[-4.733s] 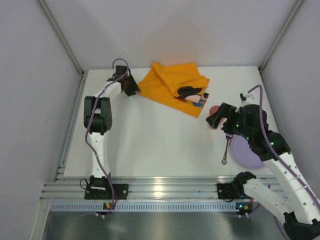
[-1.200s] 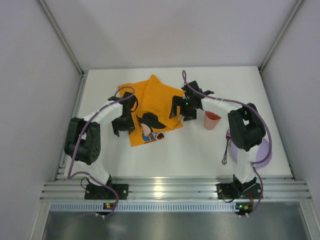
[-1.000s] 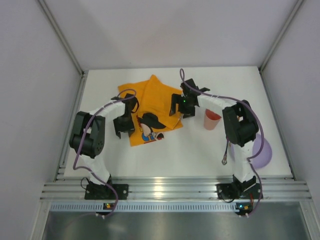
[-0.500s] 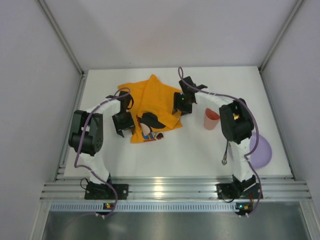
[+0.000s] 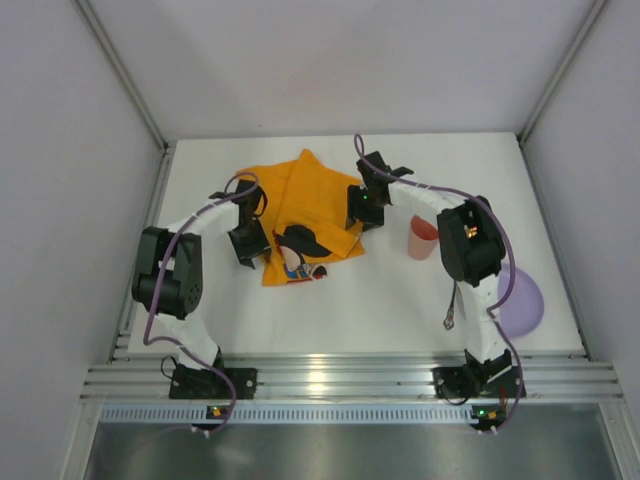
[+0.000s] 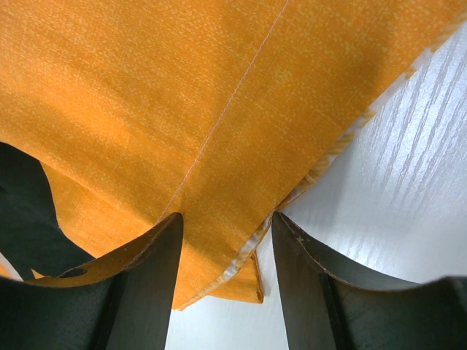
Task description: Set the dinner table for one person
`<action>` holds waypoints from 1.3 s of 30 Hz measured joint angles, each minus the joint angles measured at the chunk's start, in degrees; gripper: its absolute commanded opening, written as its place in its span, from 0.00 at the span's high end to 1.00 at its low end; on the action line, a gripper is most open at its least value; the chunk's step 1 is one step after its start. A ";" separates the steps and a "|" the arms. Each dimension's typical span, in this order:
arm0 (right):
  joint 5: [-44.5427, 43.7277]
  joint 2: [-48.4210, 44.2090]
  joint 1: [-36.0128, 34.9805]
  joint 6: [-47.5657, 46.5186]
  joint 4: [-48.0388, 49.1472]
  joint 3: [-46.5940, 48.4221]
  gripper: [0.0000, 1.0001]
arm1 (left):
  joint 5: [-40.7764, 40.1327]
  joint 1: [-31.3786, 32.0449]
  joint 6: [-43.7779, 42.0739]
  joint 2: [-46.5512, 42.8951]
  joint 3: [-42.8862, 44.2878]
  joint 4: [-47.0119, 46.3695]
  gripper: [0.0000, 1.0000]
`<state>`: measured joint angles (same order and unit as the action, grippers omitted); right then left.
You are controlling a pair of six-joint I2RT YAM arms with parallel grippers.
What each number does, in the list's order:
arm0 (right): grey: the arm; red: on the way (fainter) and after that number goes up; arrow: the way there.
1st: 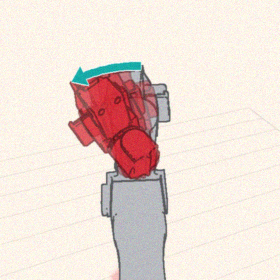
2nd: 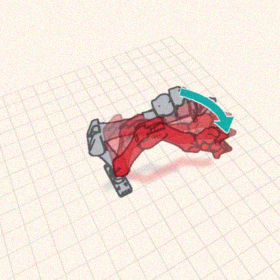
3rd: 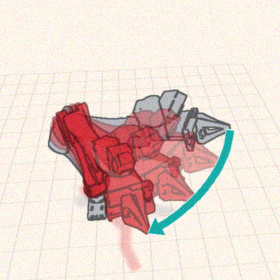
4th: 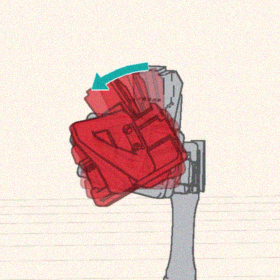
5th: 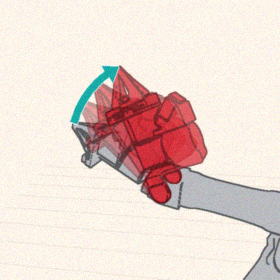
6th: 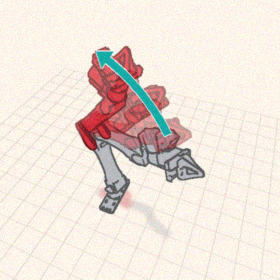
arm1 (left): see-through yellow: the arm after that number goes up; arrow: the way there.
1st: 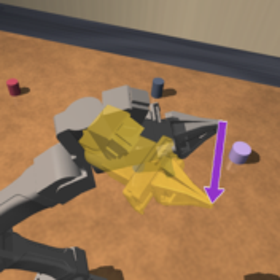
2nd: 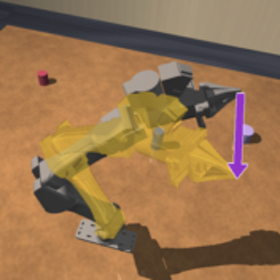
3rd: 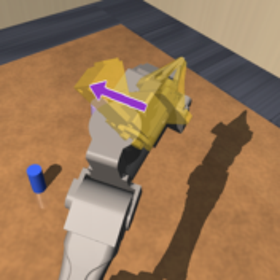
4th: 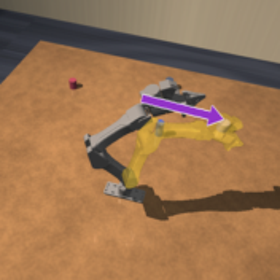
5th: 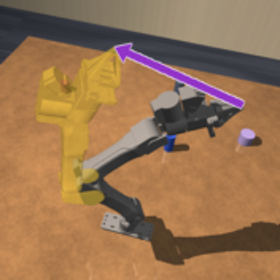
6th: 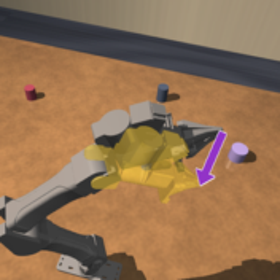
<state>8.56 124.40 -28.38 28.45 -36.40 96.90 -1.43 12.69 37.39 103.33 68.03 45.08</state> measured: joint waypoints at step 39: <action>1.64 1.66 3.43 -3.43 -4.15 3.63 1.00 | 1.62 -0.17 1.79 -0.92 -4.33 -9.68 1.00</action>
<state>10.20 126.06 -24.95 25.02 -40.56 100.53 0.19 12.51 39.18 102.41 63.70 35.40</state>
